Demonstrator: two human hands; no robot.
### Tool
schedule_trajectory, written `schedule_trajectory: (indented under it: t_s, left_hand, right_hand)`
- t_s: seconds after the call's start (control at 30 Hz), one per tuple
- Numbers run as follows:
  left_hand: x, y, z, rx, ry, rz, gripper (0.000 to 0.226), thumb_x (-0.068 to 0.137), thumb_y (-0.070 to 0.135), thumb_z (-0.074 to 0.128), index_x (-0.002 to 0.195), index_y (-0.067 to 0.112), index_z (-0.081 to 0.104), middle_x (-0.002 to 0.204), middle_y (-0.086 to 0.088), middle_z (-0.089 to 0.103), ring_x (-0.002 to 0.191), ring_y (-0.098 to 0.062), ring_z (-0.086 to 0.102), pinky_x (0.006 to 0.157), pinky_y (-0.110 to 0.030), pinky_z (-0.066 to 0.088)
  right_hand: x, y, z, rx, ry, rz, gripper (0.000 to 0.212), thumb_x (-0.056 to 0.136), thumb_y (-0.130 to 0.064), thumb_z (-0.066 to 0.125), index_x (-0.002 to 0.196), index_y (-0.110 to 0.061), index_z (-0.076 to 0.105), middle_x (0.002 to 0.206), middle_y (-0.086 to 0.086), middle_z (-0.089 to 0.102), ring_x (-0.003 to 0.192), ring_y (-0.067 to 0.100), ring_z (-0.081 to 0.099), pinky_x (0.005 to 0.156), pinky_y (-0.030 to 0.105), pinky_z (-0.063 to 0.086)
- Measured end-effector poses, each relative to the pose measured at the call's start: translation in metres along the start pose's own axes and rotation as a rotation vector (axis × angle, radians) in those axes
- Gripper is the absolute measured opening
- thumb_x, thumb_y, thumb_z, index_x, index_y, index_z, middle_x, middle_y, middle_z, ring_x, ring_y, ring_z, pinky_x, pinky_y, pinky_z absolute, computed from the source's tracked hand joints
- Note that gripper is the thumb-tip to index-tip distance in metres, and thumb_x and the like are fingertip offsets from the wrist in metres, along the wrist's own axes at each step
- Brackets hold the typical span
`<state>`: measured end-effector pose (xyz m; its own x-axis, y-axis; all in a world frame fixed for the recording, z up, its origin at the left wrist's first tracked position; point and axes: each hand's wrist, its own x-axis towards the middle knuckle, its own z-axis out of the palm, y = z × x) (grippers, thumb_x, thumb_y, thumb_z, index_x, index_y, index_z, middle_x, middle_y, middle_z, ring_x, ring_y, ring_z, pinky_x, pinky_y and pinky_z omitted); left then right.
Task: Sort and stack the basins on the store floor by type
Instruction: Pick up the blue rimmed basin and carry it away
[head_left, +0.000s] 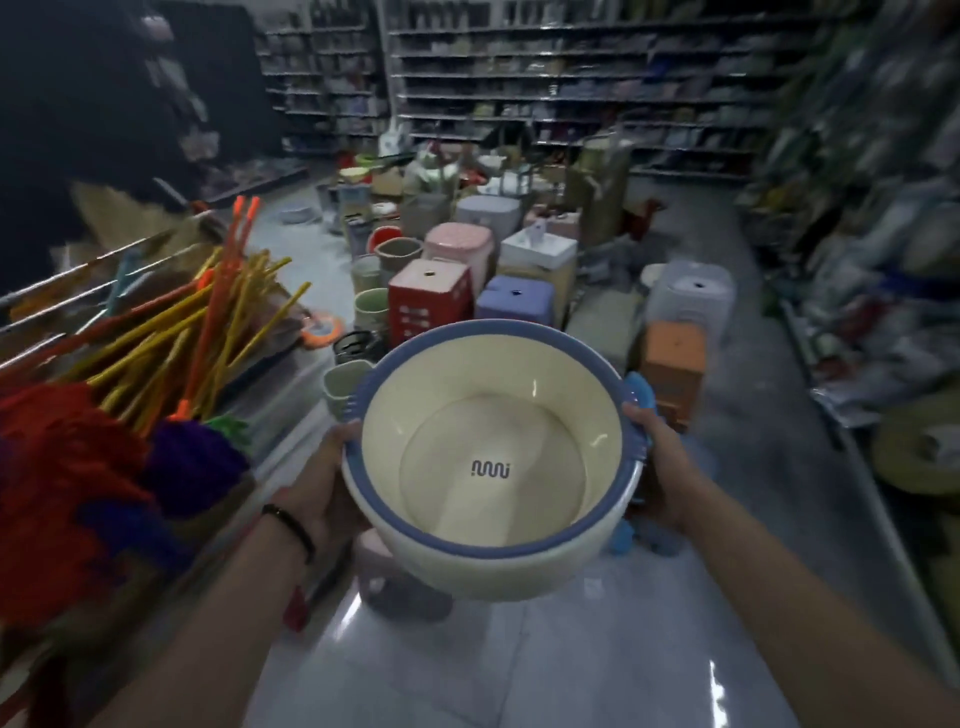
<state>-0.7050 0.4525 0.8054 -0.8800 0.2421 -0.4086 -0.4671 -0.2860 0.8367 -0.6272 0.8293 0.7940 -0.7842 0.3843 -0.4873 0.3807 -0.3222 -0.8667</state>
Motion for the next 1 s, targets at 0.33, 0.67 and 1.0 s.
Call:
schedule_trajectory:
  t_s: [0.33,0.67,1.0]
  left_hand:
    - [0.149,-0.035,0.321,0.207,-0.303,-0.093,0.056,0.096,0.059,0.052,0.133,0.020,0.067,0.124,-0.014,0.074,0.109,-0.039,0.067,0.096,-0.056,0.053]
    - [0.325,-0.054,0.572,0.273,-0.571,-0.229,0.056,0.090,0.063,0.059,0.119,0.018,0.078,0.105,-0.016,0.076,0.092,-0.037,0.067,0.089,-0.053,0.045]
    - [0.503,-0.084,0.806,0.395,-0.720,-0.253,0.079,0.075,0.073,0.074,0.135,0.022,0.069,0.136,-0.019,0.067,0.122,-0.045,0.063,0.109,-0.071,0.041]
  right_hand:
    - [0.068,-0.113,-0.255,0.175,0.247,-0.043,0.056,0.071,-0.068,0.073,0.097,-0.020,0.081,0.082,0.008,0.079,0.069,0.030,0.072,0.060,0.033,0.056]
    - [0.181,-0.204,-0.418,0.324,0.545,-0.131,0.070,0.066,-0.069,0.079,0.116,-0.021,0.082,0.110,0.015,0.081,0.106,0.044,0.075,0.104,0.068,0.051]
    - [0.312,-0.304,-0.580,0.338,0.722,-0.165,0.061,0.073,-0.067,0.078,0.113,-0.022,0.081,0.107,0.012,0.082,0.108,0.042,0.075,0.106,0.067,0.052]
